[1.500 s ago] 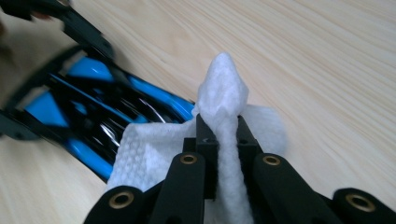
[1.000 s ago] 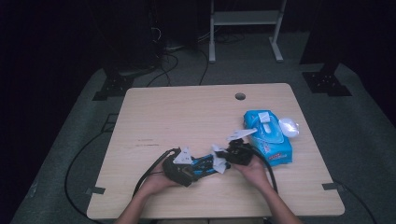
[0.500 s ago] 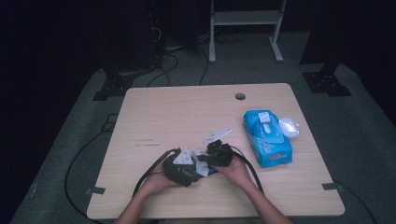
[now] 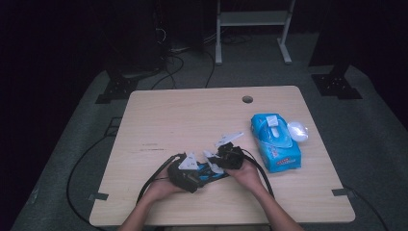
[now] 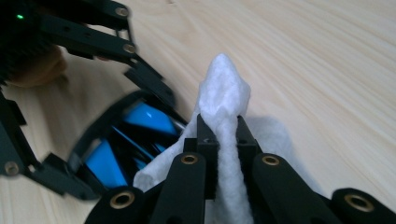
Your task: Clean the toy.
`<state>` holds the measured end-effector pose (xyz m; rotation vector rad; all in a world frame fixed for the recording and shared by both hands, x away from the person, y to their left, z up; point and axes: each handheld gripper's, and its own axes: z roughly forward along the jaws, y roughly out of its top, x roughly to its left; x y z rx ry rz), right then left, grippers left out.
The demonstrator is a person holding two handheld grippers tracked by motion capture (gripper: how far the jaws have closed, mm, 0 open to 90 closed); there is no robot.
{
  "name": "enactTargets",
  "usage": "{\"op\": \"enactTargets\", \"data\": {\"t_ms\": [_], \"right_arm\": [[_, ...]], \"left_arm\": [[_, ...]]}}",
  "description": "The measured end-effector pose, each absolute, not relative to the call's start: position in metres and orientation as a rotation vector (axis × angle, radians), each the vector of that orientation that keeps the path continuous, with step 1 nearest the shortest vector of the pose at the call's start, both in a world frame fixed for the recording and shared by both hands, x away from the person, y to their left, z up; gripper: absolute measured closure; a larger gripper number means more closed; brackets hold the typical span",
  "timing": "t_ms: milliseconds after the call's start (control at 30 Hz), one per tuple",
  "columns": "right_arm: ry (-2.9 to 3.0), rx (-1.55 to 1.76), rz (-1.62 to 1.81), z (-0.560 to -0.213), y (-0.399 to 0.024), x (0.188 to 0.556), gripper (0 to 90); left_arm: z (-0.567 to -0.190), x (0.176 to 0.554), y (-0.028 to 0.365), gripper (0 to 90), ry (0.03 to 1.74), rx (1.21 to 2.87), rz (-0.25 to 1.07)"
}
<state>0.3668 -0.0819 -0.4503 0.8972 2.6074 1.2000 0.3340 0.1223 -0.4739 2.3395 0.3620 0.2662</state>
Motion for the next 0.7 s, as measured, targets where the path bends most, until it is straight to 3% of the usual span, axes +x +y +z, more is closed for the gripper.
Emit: {"op": "enactTargets", "data": {"t_ms": [200,433,633,700], "right_arm": [[2.585,0.981,1.173,-0.452,-0.11,0.374,85.8],[2.607,0.896,1.2,-0.45,-0.088,0.367,85.7],[2.547,0.986,1.144,-0.453,-0.126,0.365,85.8],[2.549,0.956,1.238,-0.453,-0.131,0.349,85.7]], "left_arm": [[-0.474,0.335,0.121,24.3,0.36,2.337,0.258],[-0.473,0.334,0.121,24.3,0.355,2.348,0.268],[-0.474,0.335,0.122,24.3,0.354,2.343,0.262],[-0.474,0.335,0.121,24.3,0.355,2.345,0.259]]}}
